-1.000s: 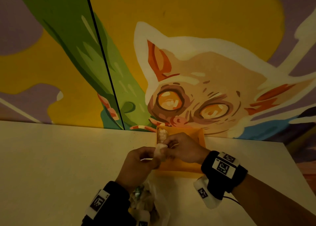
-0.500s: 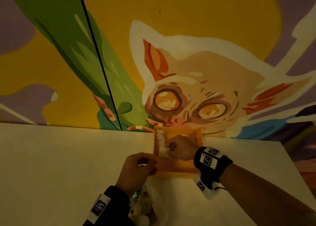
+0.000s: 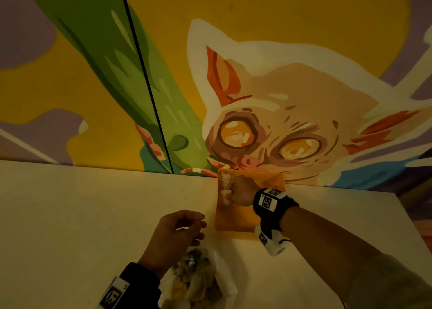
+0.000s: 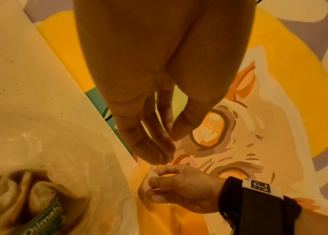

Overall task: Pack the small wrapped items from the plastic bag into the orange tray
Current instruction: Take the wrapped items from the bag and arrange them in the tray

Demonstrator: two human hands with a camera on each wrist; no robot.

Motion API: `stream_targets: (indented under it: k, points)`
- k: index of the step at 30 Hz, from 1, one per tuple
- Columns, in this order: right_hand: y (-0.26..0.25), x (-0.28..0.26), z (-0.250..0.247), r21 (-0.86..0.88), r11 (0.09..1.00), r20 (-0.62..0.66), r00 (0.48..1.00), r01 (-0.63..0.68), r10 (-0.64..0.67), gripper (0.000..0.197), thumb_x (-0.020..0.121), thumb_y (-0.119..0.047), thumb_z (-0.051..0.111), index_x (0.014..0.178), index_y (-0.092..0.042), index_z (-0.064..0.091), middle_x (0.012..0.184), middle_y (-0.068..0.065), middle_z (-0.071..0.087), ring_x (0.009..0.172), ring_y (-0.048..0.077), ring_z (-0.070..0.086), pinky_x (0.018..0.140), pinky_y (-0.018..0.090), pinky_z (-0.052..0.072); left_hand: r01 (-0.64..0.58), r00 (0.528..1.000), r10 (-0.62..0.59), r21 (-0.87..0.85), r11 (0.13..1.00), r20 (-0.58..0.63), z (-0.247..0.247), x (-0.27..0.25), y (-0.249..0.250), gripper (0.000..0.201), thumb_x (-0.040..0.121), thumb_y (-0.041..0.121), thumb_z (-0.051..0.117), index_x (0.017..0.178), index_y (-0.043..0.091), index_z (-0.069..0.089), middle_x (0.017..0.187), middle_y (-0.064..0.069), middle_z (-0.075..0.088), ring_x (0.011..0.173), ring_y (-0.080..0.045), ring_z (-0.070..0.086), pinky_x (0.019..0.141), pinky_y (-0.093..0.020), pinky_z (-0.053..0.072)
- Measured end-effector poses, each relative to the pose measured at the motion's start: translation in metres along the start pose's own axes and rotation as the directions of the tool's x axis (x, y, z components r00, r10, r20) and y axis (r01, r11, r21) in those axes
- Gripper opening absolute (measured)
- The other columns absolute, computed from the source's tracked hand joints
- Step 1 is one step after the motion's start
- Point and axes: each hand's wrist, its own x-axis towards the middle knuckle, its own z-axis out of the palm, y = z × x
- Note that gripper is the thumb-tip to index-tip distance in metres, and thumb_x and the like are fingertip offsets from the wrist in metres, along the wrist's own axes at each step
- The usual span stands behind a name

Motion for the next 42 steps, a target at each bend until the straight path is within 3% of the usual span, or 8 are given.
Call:
stream_targets:
  k: [5,11,18,23,28,34,37,42]
  points:
    - [0.007,-0.016,-0.001,0.072,0.997,-0.113,0.994,0.013,-0.005,0.031,0.087,-0.022,0.068,0.115,-0.017,0.057,0.113,0.007,0.061,0.101,0.029,0.062,0.088,0.041,0.053,-0.01,1.0,0.008,0.098,0.995,0.021,-0.012,-0.015,-0.007,0.02,0.093,0.002,0.058,0.093,0.016,0.072,0.084,0.0,0.075,0.074,-0.019,0.072,0.07,-0.03,0.06]
    - [0.012,-0.076,0.012,0.32,0.941,-0.384,0.923,0.112,0.021,0.014,0.088,-0.02,0.066,0.097,-0.026,0.058,0.095,-0.004,0.064,0.082,0.019,0.065,0.072,0.036,0.056,-0.046,0.998,0.028,0.347,0.937,0.057,-0.026,-0.038,-0.021,0.015,0.09,0.009,0.063,0.089,0.021,0.072,0.086,0.002,0.072,0.07,-0.015,0.071,0.065,-0.024,0.057]
    - [0.007,-0.155,0.069,0.257,0.936,-0.118,0.969,0.239,-0.215,0.011,0.089,-0.02,0.066,0.088,-0.031,0.065,0.092,-0.011,0.065,0.09,0.005,0.061,0.074,0.015,0.049,-0.042,0.971,-0.148,0.749,0.662,0.186,0.0,-0.062,-0.033,0.039,0.09,0.045,0.061,0.117,0.018,0.056,0.106,0.005,0.056,0.092,-0.01,0.054,0.077,-0.02,0.045]
    - [0.01,-0.186,0.103,0.221,0.956,-0.125,0.977,0.194,-0.17,0.008,0.09,-0.024,0.064,0.089,-0.031,0.065,0.084,-0.014,0.063,0.077,0.001,0.059,0.067,0.013,0.046,-0.178,0.96,-0.089,0.828,0.532,0.264,0.03,-0.067,-0.057,0.034,0.09,0.055,0.047,0.105,0.028,0.061,0.11,0.004,0.06,0.109,-0.023,0.058,0.088,-0.027,0.045]
    - [0.01,-0.201,0.118,0.227,0.959,-0.097,0.984,0.171,-0.152,0.007,0.09,-0.026,0.062,0.088,-0.032,0.066,0.089,-0.008,0.066,0.085,0.01,0.065,0.072,0.021,0.052,-0.114,0.986,-0.032,0.813,0.571,0.161,0.04,-0.07,-0.071,0.028,0.095,0.032,0.054,0.117,0.015,0.06,0.125,-0.002,0.056,0.118,-0.025,0.051,0.097,-0.031,0.041]
    - [0.009,-0.207,0.122,0.235,0.962,-0.112,0.987,0.138,-0.114,0.006,0.09,-0.026,0.063,0.091,-0.029,0.068,0.092,-0.006,0.068,0.086,0.013,0.066,0.071,0.021,0.052,-0.166,0.984,0.039,0.812,0.559,0.175,0.024,-0.064,-0.076,0.02,0.094,0.03,0.052,0.076,0.024,0.055,0.095,0.004,0.058,0.094,-0.013,0.054,0.06,-0.012,0.028]
    - [0.009,-0.208,0.123,0.24,0.962,-0.113,0.988,0.129,-0.105,0.007,0.09,-0.025,0.062,0.094,-0.026,0.068,0.085,-0.011,0.063,0.079,0.008,0.063,0.066,0.015,0.049,-0.28,0.959,0.1,0.828,0.486,0.266,0.016,-0.07,-0.062,0.017,0.095,0.026,0.05,0.099,0.019,0.065,0.117,0.001,0.059,0.111,-0.02,0.054,0.071,-0.024,0.034]
    - [-0.005,-0.209,0.127,0.33,0.928,-0.161,0.979,0.172,-0.124,0.016,0.091,-0.026,0.063,0.107,-0.026,0.06,0.093,-0.008,0.061,0.067,0.001,0.056,0.055,0.008,0.043,-0.222,0.97,0.105,0.623,0.75,0.219,0.001,-0.072,-0.061,0.018,0.086,0.017,0.058,0.07,0.025,0.054,0.081,0.004,0.06,0.083,-0.024,0.06,0.062,-0.022,0.041]
